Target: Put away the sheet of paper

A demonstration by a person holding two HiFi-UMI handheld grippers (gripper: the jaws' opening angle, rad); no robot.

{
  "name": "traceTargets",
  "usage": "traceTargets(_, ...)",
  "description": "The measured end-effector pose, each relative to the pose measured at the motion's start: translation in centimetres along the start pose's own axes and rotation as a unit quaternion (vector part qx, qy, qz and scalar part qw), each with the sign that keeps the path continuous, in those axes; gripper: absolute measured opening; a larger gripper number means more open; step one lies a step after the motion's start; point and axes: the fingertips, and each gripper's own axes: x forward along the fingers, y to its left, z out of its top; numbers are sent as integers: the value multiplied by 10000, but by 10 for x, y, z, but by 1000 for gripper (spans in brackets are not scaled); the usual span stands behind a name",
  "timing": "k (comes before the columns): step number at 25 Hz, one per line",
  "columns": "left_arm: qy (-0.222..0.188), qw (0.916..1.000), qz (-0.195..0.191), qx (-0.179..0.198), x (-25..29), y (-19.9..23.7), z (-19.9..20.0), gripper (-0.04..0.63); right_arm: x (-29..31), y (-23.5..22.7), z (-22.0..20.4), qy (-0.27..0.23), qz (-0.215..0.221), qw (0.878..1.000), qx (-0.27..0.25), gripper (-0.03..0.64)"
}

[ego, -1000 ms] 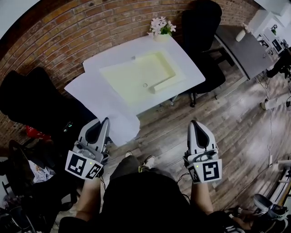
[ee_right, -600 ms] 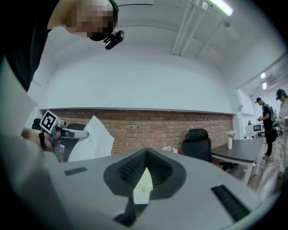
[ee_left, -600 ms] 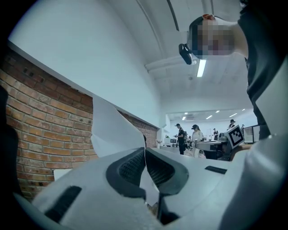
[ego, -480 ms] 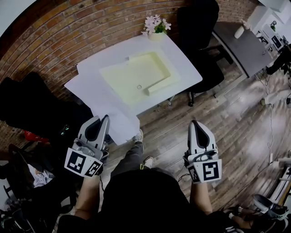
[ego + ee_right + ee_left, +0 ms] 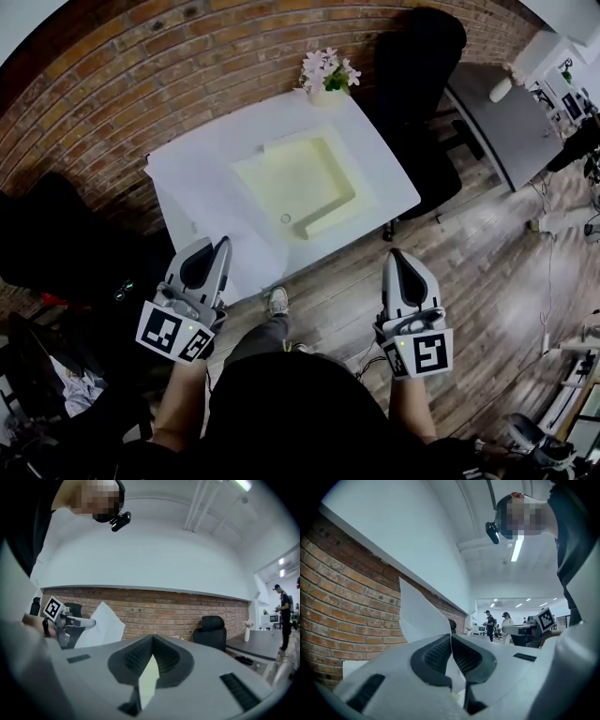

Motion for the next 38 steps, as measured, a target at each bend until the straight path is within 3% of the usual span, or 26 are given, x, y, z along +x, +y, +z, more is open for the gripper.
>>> traceTargets(4, 32, 9999, -30, -150, 30, 33, -4, 26, 47, -3, 4, 61, 108, 9999, -32, 14)
traceTargets(10, 113, 9991, -302, -289, 73, 66, -14, 26, 92, -12, 3, 341, -156, 9993, -43, 14)
traceTargets(18, 132, 9986, -362, -368, 101, 73, -17, 26, 111, -28, -3, 413, -143, 9990, -33, 14)
traceTargets(28, 148, 9996, 177, -167, 116, 63, -3, 26, 151, -62, 8, 39, 542, 9985, -65, 14)
traceTargets(38, 368, 9972, 522, -377, 119, 67, -16, 26, 177, -68, -1, -27, 969, 9949, 266, 14)
